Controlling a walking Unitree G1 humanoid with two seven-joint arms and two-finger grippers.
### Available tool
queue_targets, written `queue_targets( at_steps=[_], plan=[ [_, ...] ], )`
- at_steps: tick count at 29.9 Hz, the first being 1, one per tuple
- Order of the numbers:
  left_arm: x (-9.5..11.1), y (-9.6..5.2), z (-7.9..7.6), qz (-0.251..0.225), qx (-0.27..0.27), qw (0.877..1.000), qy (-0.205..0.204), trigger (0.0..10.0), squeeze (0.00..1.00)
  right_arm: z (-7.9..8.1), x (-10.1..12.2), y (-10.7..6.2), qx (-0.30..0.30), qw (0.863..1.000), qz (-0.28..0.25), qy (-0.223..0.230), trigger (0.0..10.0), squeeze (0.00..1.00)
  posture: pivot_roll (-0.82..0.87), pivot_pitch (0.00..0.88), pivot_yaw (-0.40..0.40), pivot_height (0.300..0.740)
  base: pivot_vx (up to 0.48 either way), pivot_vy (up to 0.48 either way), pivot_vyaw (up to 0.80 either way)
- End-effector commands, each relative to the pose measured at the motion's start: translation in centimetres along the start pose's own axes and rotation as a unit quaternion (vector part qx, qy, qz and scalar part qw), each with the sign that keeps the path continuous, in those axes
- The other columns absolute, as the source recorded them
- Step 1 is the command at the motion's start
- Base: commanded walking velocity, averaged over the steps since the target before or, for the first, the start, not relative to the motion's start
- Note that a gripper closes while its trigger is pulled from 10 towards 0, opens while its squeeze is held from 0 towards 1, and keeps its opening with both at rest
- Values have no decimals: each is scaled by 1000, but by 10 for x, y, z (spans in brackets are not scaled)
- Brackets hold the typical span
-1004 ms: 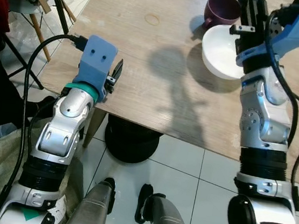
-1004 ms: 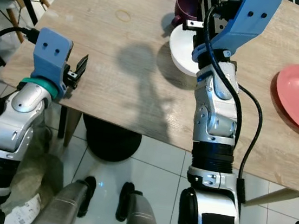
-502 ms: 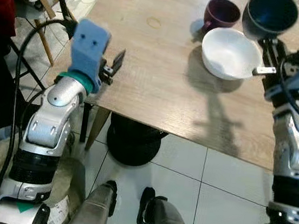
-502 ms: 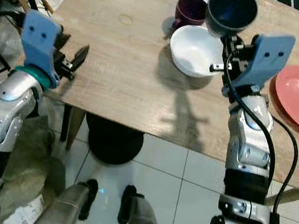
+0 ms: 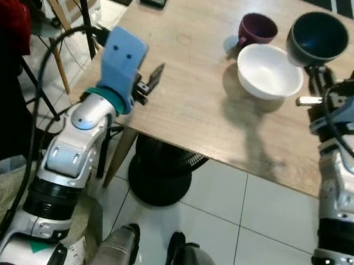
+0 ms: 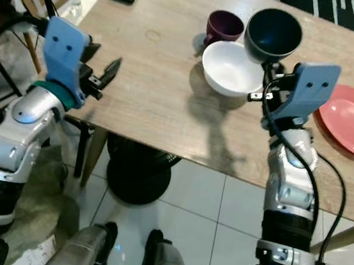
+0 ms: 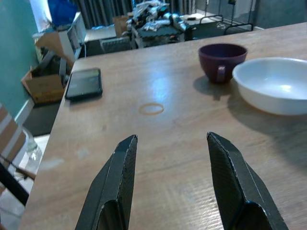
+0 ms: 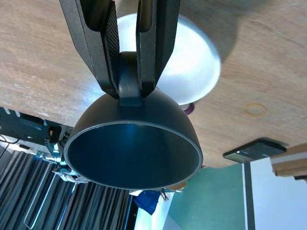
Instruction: Setting the table
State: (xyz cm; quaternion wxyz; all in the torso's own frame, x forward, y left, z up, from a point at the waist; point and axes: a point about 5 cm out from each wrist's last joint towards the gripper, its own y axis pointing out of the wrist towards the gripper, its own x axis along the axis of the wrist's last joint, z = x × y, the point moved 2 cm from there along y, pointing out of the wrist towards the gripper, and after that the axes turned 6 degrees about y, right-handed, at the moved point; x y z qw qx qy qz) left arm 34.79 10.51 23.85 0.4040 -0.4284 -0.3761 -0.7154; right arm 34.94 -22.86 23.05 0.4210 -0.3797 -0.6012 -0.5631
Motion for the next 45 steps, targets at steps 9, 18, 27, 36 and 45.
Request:
queue_targets(
  at_steps=[9,18,27,36,45],
  plan=[
    [-9,8,0,19,33,999,-32,10000,0,-3,0,-4,-13,1000,-8,5,10000,0,193,69,-9,740,0,0,0],
    [-17,12,-5,32,38,997,-51,10000,0,0,-4,-5,-28,999,-11,15,10000,0,180,62,5,740,0,0,0],
    [-11,26,-13,19,2,999,-43,10000,0,-9,0,-15,-58,998,-22,4,10000,0,129,45,62,740,0,0,0],
    [0,42,-21,1,-18,999,-29,10000,0,-19,4,-25,-73,997,-25,-11,10000,0,102,45,75,740,0,0,0],
    [1,44,-31,-2,-23,999,-28,10000,0,-16,5,-28,-70,997,-28,-9,10000,0,96,44,72,740,0,0,0]
  ],
)
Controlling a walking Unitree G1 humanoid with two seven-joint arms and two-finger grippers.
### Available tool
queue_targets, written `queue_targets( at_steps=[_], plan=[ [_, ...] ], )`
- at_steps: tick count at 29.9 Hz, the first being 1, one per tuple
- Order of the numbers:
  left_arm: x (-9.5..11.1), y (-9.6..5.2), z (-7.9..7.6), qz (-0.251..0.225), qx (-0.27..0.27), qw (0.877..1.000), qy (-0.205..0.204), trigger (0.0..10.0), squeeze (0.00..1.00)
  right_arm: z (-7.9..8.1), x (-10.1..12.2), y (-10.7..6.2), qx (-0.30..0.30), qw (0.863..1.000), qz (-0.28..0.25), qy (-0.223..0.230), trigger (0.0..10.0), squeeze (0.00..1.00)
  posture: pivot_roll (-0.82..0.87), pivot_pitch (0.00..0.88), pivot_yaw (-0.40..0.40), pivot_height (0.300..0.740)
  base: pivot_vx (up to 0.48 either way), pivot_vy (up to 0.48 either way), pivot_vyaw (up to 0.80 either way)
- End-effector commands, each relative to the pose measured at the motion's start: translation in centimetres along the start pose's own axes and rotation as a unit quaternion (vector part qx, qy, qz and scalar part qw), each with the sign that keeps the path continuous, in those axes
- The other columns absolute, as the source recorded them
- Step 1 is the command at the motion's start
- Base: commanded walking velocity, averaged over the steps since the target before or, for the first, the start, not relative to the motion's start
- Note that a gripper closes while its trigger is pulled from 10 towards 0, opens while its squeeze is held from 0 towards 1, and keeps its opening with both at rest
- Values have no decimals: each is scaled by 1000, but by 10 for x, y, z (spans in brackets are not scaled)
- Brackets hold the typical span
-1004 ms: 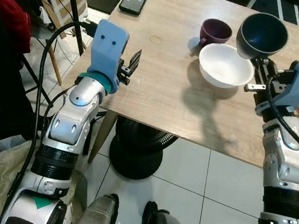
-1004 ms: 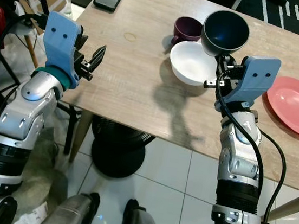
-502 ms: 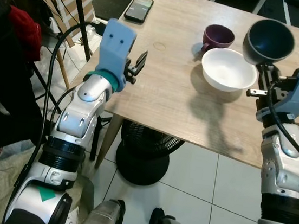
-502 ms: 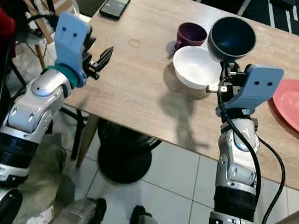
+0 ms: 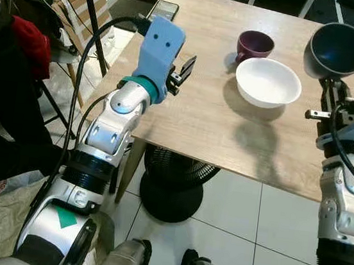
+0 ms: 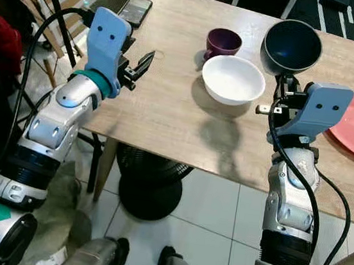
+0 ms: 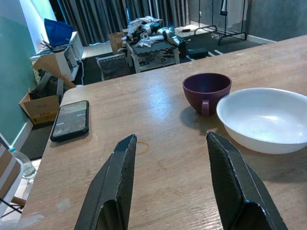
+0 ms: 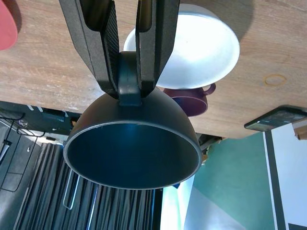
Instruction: Setting the table
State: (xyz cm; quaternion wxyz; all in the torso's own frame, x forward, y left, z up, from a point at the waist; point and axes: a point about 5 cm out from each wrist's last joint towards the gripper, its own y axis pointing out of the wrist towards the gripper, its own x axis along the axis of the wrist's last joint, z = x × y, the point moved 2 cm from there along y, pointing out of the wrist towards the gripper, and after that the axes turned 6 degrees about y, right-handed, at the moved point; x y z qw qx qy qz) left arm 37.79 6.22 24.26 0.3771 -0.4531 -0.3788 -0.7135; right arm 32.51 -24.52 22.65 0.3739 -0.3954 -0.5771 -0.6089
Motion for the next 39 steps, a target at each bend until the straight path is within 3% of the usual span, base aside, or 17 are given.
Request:
queue_targets(
  at_steps=[1,7,8,9,10,12,13,14,16,22,29,39],
  plan=[
    [-6,-1,-4,9,-3,1000,0,10000,0,0,0,-3,-2,1000,2,1,10000,0,96,44,72,740,0,0,0],
    [-12,-11,6,14,19,1000,7,10000,0,11,-5,-1,18,1000,10,13,10000,0,150,51,24,740,0,0,0],
    [-16,-20,19,20,47,999,14,10000,0,21,-9,3,37,999,17,24,10000,0,180,53,2,740,0,0,0],
    [-16,-20,19,20,47,999,14,10000,0,21,-9,3,37,999,17,24,10000,0,180,53,2,740,0,0,0],
    [-20,-31,34,29,78,996,24,10000,0,32,-14,9,58,997,24,37,10000,0,211,54,-20,740,0,0,0],
    [-20,-31,34,29,78,996,24,10000,0,32,-14,9,58,997,24,37,10000,0,211,54,-20,740,0,0,0],
    [-24,-42,49,39,104,993,32,10000,0,43,-18,14,79,995,31,46,10000,0,242,55,-43,740,0,0,0],
    [-24,-42,49,39,104,993,32,10000,0,43,-18,14,79,995,31,46,10000,0,242,55,-43,740,0,0,0],
    [-32,-57,69,55,139,988,44,10000,0,59,-22,21,109,992,40,56,10000,0,265,54,-56,740,0,0,0],
    [-35,-60,75,62,150,986,48,10000,0,64,-23,23,119,990,42,60,10000,0,253,55,-48,740,0,0,0],
    [-37,-55,68,66,145,986,38,10000,0,56,-26,15,108,991,46,59,10000,0,226,55,-38,740,0,0,0],
    [-41,-55,66,73,144,986,30,10000,0,51,-26,18,96,993,42,53,10000,0,209,49,-29,740,0,0,0]
  ],
)
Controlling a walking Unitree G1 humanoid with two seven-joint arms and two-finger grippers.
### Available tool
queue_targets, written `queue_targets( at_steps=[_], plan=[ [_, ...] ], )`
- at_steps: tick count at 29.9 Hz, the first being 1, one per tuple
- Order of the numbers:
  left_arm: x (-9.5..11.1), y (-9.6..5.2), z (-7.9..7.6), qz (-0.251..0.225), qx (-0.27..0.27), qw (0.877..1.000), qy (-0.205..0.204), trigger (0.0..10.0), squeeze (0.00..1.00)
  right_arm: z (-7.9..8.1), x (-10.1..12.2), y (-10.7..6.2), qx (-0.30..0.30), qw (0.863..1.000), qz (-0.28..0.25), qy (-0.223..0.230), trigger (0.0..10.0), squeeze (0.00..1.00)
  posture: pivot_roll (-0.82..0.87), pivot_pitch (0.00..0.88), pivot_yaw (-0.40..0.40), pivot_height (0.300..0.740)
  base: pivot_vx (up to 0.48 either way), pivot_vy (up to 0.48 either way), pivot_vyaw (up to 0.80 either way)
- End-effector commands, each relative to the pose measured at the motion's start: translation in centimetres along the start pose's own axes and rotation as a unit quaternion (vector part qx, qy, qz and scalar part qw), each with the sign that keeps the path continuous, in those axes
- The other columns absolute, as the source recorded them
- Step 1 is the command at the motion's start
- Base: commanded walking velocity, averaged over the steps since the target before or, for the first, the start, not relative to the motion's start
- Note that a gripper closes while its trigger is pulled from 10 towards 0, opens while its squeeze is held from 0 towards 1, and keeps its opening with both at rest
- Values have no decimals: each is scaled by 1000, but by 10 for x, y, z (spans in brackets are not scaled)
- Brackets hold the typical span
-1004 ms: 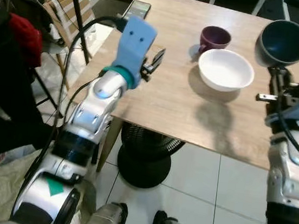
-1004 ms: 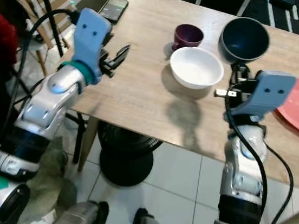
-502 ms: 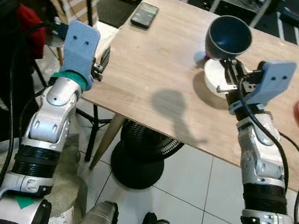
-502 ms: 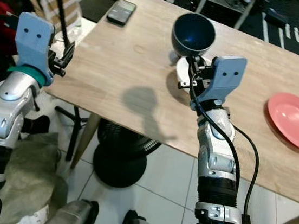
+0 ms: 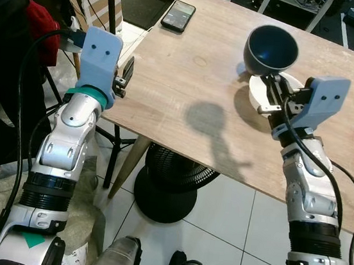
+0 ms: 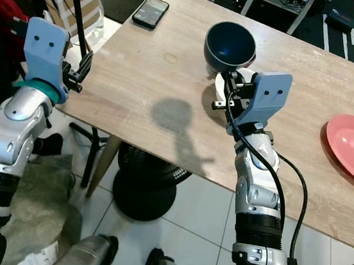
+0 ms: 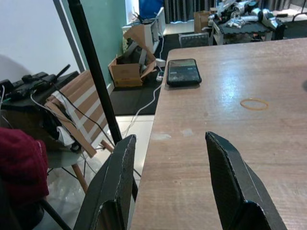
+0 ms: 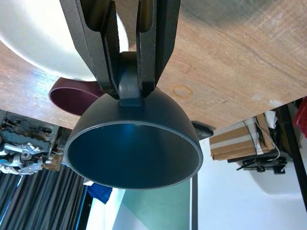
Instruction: Setting the table
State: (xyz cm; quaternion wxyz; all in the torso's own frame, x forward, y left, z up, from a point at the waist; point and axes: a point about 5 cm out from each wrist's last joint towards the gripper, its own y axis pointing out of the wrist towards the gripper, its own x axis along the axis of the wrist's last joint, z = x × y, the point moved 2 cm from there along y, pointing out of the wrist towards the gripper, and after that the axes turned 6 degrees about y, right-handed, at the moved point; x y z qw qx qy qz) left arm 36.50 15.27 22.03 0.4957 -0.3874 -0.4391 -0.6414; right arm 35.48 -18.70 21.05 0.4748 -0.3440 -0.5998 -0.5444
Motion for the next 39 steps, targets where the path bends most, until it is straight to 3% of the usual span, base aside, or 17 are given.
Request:
queue_targets(
  at_steps=[1,5,6,10,11,12,13,17,39],
  plan=[
    [-4,4,-8,10,-16,1000,-7,10000,0,-13,5,-3,-25,1000,-10,-9,10000,0,174,45,-5,740,0,0,0],
    [0,9,-17,1,-36,999,-11,10000,0,-20,9,-8,-40,999,-15,-17,10000,0,137,43,19,740,0,0,0],
    [5,14,-27,-8,-58,998,-15,10000,0,-28,13,-14,-56,998,-20,-26,10000,0,98,44,41,740,0,0,0],
    [5,14,-27,-8,-58,998,-15,10000,0,-28,13,-14,-56,998,-20,-26,10000,0,98,44,41,740,0,0,0],
    [11,19,-39,-16,-84,996,-20,10000,0,-37,18,-23,-73,996,-23,-37,10000,0,60,46,62,740,0,0,0],
    [11,19,-39,-16,-84,996,-20,10000,0,-37,18,-23,-73,996,-23,-37,10000,0,60,46,62,740,0,0,0],
    [16,24,-53,-25,-109,993,-27,10000,0,-45,23,-34,-92,994,-26,-49,10000,0,-3,49,88,740,0,0,0],
    [21,29,-69,-32,-134,990,-37,10000,0,-54,30,-48,-113,991,-29,-66,10000,0,-44,46,107,740,0,0,0],
    [25,39,-87,-41,-179,982,-44,10000,0,-63,49,-73,-163,982,-46,-88,10000,0,-112,63,182,740,0,0,0]
  ],
)
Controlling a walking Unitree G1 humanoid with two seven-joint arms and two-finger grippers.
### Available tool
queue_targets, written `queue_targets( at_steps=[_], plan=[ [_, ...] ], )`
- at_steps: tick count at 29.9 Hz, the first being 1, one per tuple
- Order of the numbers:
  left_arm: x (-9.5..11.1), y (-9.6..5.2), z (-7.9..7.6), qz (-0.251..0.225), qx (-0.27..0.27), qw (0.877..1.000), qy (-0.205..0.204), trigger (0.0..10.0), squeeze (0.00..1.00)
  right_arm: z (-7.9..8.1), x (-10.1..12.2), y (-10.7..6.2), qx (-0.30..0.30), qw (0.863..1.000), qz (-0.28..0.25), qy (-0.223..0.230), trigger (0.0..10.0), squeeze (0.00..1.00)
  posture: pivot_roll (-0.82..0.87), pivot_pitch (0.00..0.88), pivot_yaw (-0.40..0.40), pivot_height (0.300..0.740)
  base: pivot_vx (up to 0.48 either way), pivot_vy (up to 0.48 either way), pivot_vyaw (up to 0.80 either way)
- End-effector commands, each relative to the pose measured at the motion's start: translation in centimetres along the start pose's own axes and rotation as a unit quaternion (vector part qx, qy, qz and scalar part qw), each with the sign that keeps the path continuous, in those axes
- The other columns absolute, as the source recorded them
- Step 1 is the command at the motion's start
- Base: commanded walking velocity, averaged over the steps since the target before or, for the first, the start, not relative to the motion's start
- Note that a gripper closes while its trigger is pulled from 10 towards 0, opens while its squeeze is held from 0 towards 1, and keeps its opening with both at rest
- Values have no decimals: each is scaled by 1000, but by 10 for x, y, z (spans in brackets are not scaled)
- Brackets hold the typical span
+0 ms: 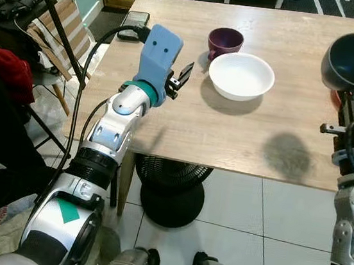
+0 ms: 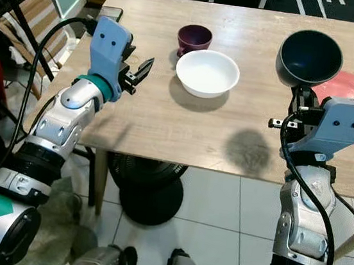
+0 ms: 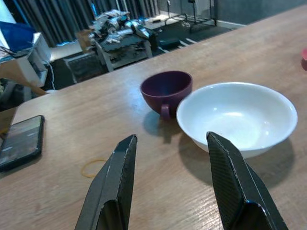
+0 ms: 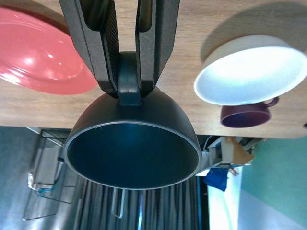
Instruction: Setting the table
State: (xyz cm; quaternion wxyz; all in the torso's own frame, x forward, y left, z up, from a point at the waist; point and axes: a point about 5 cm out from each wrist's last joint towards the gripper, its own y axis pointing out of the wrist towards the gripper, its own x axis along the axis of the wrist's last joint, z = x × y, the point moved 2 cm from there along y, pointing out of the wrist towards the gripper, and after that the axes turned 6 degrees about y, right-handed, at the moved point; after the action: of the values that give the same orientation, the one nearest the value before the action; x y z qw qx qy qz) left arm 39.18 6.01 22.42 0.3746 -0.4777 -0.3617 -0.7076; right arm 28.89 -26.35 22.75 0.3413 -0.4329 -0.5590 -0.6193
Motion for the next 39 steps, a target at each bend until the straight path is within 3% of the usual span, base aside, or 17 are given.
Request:
queue_targets(
  at_steps=[1,8,12,13,15,17,18,20,22,27,30,39],
  plan=[
    [-1,1,-2,1,-9,1000,2,10000,0,-4,4,-3,-8,1000,-5,-4,10000,0,-112,63,182,740,0,0,0],
    [4,1,0,-12,-4,1000,15,10000,0,0,-2,-4,2,1000,7,6,10000,0,-68,65,151,740,0,0,0],
    [1,-6,6,-11,13,999,28,10000,0,16,-8,1,36,999,17,21,10000,0,-37,67,128,740,0,0,0],
    [-6,-14,19,-1,41,999,17,10000,0,32,-13,4,79,996,28,28,10000,0,-4,65,101,740,0,0,0],
    [-6,-14,19,-1,41,999,17,10000,0,32,-13,4,79,996,28,28,10000,0,-4,65,101,740,0,0,0],
    [-27,-38,55,27,115,993,7,10000,0,68,-24,6,152,986,49,47,10000,0,18,63,77,740,0,0,0],
    [-27,-38,55,27,115,993,7,10000,0,68,-24,6,152,986,49,47,10000,0,18,63,77,740,0,0,0],
    [-42,-56,80,47,154,987,9,10000,0,88,-28,10,176,981,53,61,10000,0,29,62,63,740,0,0,0],
    [-48,-65,92,57,167,984,18,10000,0,99,-28,17,174,981,50,71,10000,0,34,64,58,740,0,0,0],
    [-51,-69,101,64,173,982,26,10000,0,108,-28,24,168,982,47,78,10000,0,32,62,55,740,0,0,0],
    [-55,-75,117,78,179,980,45,10000,0,126,-25,33,165,980,40,100,10000,0,16,62,47,740,0,0,0],
    [-52,-79,122,74,188,978,54,10000,0,133,-28,33,184,976,45,110,10000,0,34,64,21,740,0,0,0]
  ],
)
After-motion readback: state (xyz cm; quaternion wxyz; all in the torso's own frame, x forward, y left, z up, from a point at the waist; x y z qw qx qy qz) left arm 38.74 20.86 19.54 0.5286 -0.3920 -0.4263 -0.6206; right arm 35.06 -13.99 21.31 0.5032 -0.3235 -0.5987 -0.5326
